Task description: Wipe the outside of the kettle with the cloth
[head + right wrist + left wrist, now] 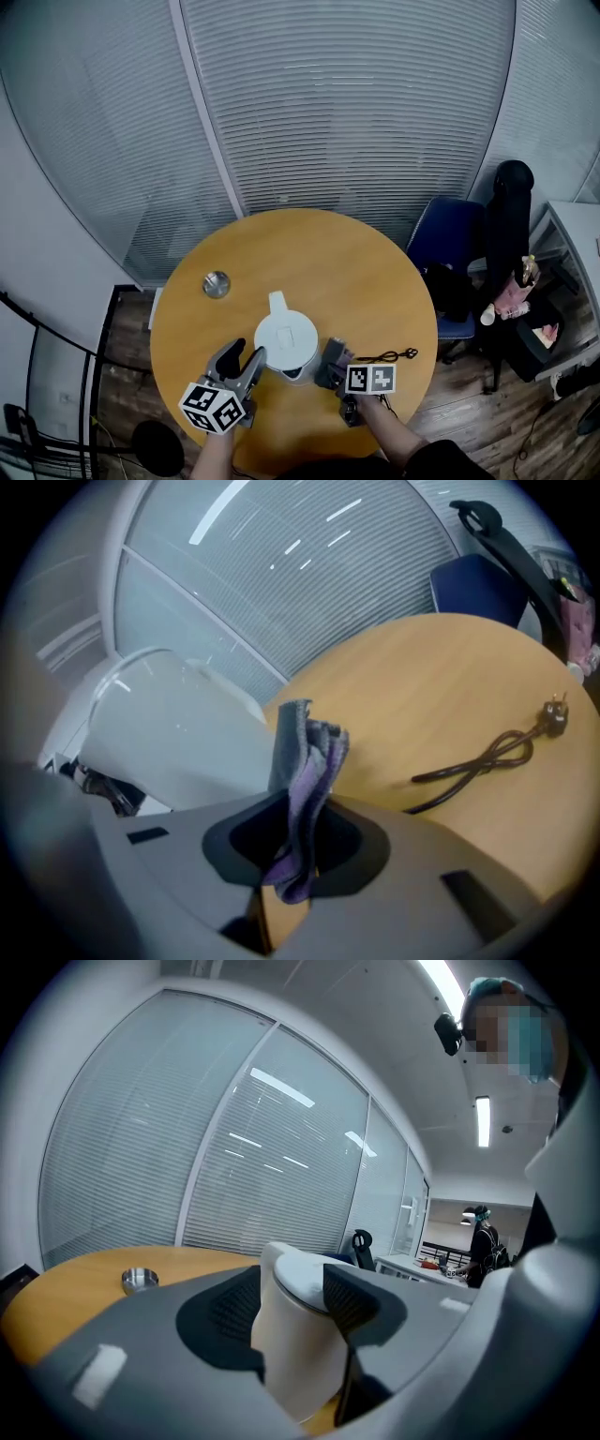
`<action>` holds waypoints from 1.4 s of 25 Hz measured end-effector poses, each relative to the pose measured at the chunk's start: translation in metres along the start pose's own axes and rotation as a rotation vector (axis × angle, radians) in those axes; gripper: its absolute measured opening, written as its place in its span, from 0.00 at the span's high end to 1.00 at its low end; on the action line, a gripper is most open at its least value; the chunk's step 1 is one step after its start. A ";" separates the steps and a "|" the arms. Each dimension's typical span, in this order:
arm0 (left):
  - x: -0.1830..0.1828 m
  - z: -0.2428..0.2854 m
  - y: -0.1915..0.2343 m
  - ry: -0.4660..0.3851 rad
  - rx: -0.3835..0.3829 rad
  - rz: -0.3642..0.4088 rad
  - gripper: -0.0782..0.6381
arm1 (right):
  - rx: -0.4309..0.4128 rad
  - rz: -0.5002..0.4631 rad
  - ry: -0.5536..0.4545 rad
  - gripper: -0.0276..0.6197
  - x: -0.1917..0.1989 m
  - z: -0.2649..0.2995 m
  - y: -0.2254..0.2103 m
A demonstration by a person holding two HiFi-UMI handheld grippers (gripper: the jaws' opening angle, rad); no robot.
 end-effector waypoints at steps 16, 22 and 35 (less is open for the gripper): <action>0.002 -0.003 0.003 -0.069 -0.078 -0.028 0.62 | -0.199 -0.342 -0.104 0.86 -0.077 -0.064 0.053; 0.003 -0.004 0.004 -0.093 -0.081 -0.050 0.62 | -0.385 -0.487 -0.158 0.86 -0.124 -0.114 0.107; 0.004 -0.006 0.004 -0.133 -0.124 -0.075 0.62 | -0.276 -0.370 0.144 0.86 -0.073 -0.018 0.036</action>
Point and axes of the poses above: the fingertips, and each gripper's own axes: z forward along the fingers, y to its left, x out of its underside, the point moved 1 cm from there along -z, backward along the fingers, and after that the axes turned 4 degrees about -z, right-handed, at the moved point
